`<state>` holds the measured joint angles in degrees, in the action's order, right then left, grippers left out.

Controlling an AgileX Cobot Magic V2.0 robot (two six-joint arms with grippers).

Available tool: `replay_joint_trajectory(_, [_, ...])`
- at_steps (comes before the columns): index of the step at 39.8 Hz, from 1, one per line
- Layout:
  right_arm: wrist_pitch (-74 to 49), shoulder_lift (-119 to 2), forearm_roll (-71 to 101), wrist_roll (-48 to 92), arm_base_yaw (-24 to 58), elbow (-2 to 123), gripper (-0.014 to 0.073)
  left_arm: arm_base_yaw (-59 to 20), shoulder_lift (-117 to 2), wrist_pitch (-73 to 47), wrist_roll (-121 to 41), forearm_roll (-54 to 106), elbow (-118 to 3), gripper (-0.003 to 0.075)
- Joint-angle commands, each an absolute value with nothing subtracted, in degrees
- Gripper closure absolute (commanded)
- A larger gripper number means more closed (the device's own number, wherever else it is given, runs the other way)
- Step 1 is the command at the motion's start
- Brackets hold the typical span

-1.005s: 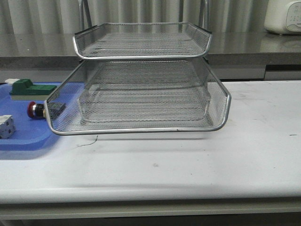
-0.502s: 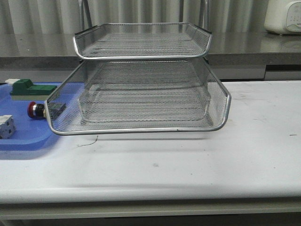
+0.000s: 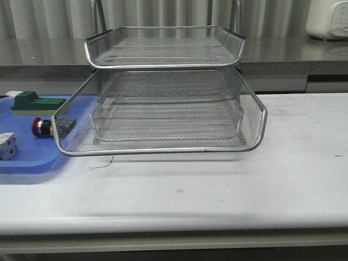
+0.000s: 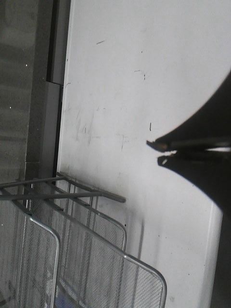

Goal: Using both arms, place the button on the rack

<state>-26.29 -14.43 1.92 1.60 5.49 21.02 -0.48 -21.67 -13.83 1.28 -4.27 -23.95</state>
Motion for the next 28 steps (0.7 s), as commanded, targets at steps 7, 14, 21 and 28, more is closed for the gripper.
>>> replay_joint_trajectory(7, [-21.6,-14.8,2.0,1.4,5.7,22.4,0.0653,-0.4,-22.4,-9.3,1.3,-4.4,-25.9,0.0278])
replay_joint_trajectory(14, [-21.6,-14.8,2.0,1.4,5.7,22.4,0.0653,-0.4,-22.4,-9.3,1.3,-4.4,-25.9,0.0101])
replay_joint_trajectory(21, [-21.6,-14.8,2.0,1.4,5.7,22.4,0.0653,-0.4,-22.4,-9.3,1.3,-4.3,-25.9,0.0048])
replay_joint_trajectory(28, [-21.6,-14.8,2.0,1.4,5.7,22.4,0.0653,-0.4,-22.7,-9.6,1.3,-3.0,-25.9,0.0048])
